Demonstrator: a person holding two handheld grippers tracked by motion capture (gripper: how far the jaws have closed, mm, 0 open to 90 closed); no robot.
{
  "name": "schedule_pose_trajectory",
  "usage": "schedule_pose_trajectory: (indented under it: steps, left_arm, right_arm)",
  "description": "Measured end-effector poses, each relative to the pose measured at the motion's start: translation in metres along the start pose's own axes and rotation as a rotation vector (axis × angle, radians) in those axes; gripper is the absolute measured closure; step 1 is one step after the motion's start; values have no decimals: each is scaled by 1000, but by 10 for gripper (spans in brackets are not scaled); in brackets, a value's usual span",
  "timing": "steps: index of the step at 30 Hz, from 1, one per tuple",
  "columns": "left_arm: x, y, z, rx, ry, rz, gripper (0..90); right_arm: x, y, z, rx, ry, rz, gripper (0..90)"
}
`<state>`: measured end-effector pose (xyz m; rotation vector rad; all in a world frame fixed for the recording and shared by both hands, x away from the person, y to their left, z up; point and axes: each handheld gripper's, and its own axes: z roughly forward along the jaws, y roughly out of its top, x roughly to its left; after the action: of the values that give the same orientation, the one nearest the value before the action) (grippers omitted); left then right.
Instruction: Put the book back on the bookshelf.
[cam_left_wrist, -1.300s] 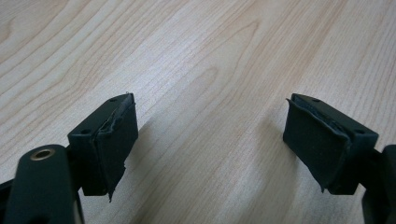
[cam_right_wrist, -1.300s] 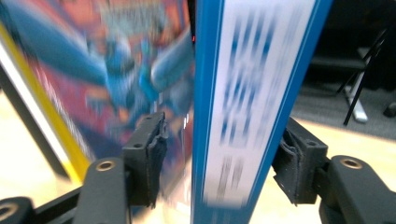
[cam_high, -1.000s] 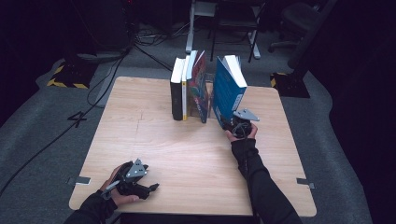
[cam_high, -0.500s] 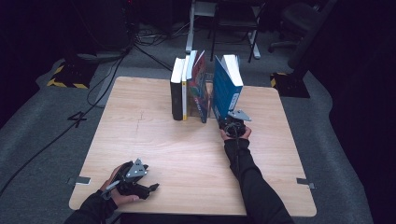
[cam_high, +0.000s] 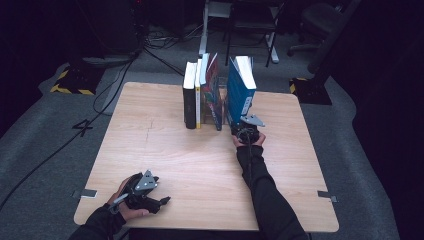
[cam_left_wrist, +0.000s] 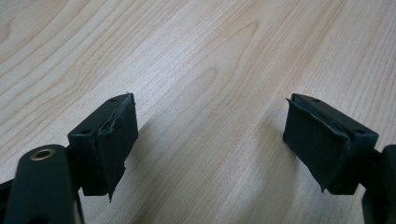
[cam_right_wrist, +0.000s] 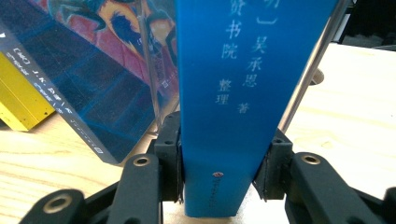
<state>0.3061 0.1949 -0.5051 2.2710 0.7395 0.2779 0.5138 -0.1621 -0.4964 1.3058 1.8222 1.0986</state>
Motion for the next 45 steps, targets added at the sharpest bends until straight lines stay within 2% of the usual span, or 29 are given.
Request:
schedule_pose_trajectory:
  steps: [3,8,16,20,23,29,31,36,45]
  left_arm:
    - [0,0,0,0,0,-1,179]
    - [0,0,0,1,0,-1,181]
    - [0,0,0,1,-1,-1,179]
    - [0,0,0,2,-1,0,180]
    - [0,0,0,1,-1,-1,180]
    - [0,0,0,2,-1,-1,179]
    - [0,0,0,1,-2,-1,179]
    - [0,0,0,2,-2,0,179]
    - [0,0,0,2,-2,0,179]
  right_arm:
    - [1,0,0,6,-7,-10,597]
    - [-1,3,-4,11,7,-27,578]
    - [-5,12,-17,28,29,-88,545]
    - [-9,20,-33,30,65,-141,505]
    - [-11,22,-37,41,72,-153,478]
    - [-16,31,-56,56,115,-210,416]
    - [-16,32,-59,65,119,-230,400]
    - [-16,34,-68,90,168,-258,370]
    - [-16,35,-86,112,204,-323,346]
